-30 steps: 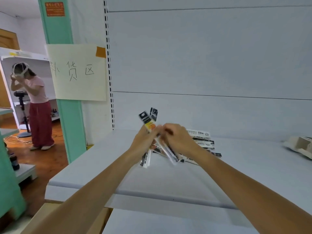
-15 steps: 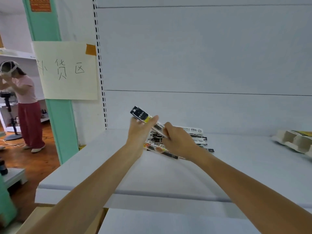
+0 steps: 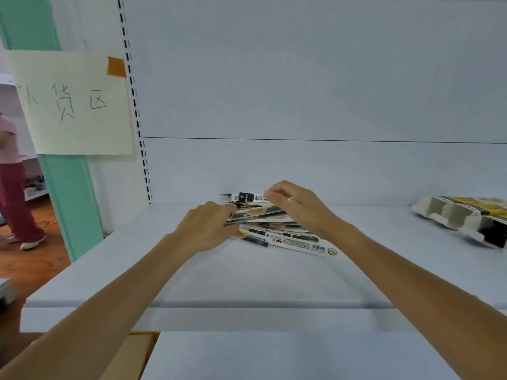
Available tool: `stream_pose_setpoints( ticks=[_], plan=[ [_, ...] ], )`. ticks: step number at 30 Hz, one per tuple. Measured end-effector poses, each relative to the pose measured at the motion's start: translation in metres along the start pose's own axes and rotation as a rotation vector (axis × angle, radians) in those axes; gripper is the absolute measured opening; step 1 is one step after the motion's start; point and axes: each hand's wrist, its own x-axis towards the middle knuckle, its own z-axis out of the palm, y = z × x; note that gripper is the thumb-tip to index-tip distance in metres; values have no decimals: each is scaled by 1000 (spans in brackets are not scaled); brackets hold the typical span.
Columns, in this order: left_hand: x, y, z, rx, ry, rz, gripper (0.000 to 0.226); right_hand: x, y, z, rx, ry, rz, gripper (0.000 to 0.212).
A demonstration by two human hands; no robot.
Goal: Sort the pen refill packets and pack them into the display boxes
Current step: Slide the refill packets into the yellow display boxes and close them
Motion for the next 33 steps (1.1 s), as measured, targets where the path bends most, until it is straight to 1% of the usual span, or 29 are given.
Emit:
stream_pose_setpoints(
  ticks=[1,3,5,8,9,10,12,14,15,17,19,20,23,25,27,29,31,33],
  plan=[
    [0,5,0,-30,4,-6,17,0,3,-2,76,81,25,36],
    [4,20,2,-17,30,24,11,2,10,0,76,199,61,42],
    [11,41,9,51,81,96,18,2,17,2,20,232,93,41],
    [21,63,21,139,110,145,33,-5,33,-18,-68,287,130,26],
    [25,67,24,164,107,157,37,-11,40,-28,-122,304,117,22],
    [29,73,26,168,101,171,40,-16,48,-39,-202,318,96,22],
    [35,90,29,111,69,178,45,-28,64,-62,-399,332,93,29],
    [41,111,30,28,-5,166,51,-39,80,-90,-469,366,144,36],
    [44,122,30,-21,-56,170,49,-46,88,-107,-467,383,180,37],
    [51,146,34,-116,-128,203,37,-61,105,-142,-529,416,222,38],
    [59,176,40,-172,-138,226,26,-76,124,-182,-662,412,237,39],
    [63,191,42,-200,-128,221,24,-84,133,-203,-730,389,244,40],
    [81,235,56,-314,-71,159,24,-106,162,-269,-925,244,275,41],
    [93,264,70,-375,-37,125,25,-122,185,-310,-1036,153,255,42],
    [103,294,83,-430,-55,82,24,-142,209,-346,-1053,143,238,41],
    [112,325,91,-472,-101,46,20,-164,233,-373,-1026,176,230,38],
    [117,351,94,-512,-119,16,13,-182,255,-388,-982,177,205,33],
    [117,372,94,-521,-99,-5,9,-192,272,-391,-909,198,153,33]
  ],
)
